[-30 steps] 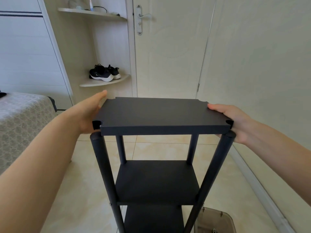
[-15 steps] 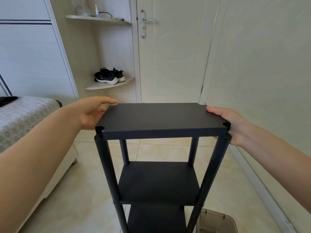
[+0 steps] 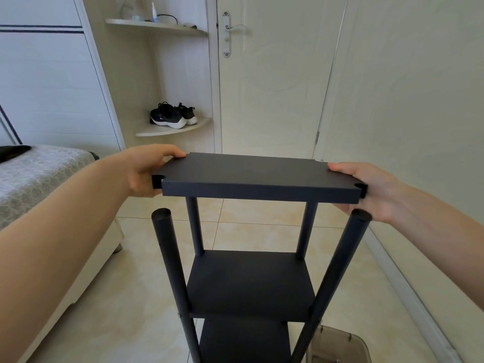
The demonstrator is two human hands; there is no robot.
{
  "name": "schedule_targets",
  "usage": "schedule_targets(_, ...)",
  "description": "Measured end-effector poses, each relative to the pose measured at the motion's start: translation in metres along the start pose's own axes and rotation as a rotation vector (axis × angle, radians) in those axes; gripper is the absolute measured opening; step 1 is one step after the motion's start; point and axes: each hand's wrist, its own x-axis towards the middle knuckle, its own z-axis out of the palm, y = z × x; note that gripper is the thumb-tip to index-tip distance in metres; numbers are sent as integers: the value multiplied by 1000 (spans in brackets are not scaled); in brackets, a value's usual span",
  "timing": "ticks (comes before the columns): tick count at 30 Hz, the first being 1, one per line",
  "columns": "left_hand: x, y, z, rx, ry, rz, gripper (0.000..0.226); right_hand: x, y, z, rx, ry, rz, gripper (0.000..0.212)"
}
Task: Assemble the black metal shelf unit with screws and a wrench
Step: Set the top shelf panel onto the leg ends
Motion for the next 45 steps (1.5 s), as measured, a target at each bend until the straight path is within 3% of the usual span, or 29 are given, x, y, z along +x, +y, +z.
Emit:
schedule_targets(8, 1, -4, -11, 123, -25, -27, 42, -4, 1, 2, -80, 11, 8, 12)
schedule_targets(17, 7, -8, -3, 95, 12, -25, 26, -5, 2, 1, -133, 31, 24, 12)
schedule_targets(35, 4, -3, 4, 34, 30, -24, 40, -3, 5, -4, -91, 43, -1, 18)
schedule_targets(45, 3, -11, 14, -73, 7, 0, 28, 4, -2, -8, -286, -55, 16, 23)
